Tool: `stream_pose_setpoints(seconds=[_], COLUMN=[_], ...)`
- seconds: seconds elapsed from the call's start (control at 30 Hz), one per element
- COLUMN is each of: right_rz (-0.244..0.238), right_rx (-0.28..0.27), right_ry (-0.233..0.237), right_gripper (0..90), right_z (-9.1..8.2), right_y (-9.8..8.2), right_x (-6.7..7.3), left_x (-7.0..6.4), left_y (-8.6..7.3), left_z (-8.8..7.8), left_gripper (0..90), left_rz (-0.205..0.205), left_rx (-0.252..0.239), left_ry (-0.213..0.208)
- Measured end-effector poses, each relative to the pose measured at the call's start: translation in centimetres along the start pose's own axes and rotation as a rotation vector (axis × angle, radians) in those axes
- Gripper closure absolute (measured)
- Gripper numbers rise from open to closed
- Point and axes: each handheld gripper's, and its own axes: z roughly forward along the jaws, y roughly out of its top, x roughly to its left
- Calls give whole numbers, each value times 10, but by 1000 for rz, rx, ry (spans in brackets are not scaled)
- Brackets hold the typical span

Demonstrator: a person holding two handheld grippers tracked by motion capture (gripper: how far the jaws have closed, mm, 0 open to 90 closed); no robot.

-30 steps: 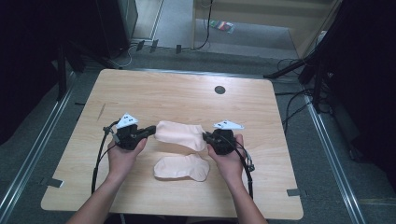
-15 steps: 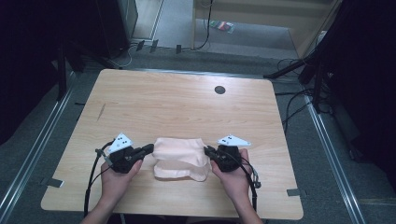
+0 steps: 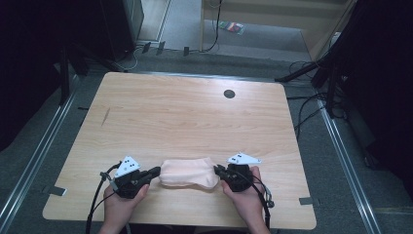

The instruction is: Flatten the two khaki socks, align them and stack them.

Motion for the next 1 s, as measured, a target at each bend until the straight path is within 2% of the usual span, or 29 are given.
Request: stream_pose_setpoints(seconds=[0.07,0.2,0.3,0.43,0.67,0.73,0.87,0.9,0.93,1.0], right_rz=[-2,-2,-1,5,-16,-16,-23,-20,-19,-22], right_rx=[9,20,29,48,65,64,60,51,36,-10], right_ry=[-9,4,2,-5,-9,-8,-17,-15,-6,-6], right_gripper=[860,860,859,859,859,859,849,829,766,580], right_z=[3,6,9,14,21,22,23,23,23,22], right_y=[-2,-5,-8,-12,-14,-15,-16,-16,-17,-17], right_x=[1,2,-2,-3,1,3,6,6,5,4], left_x=[1,2,5,4,6,9,10,11,11,12], left_y=[-3,-8,-9,-10,-6,-4,-4,-5,-6,-6], left_z=[3,7,10,13,20,22,22,21,19,16], left_gripper=[900,900,900,900,900,900,900,900,886,743], left_rz=[-14,-22,-28,-1,56,59,68,74,73,85], left_rx=[15,46,61,77,93,92,80,66,50,11], left_ry=[0,4,9,35,110,121,108,96,85,78])
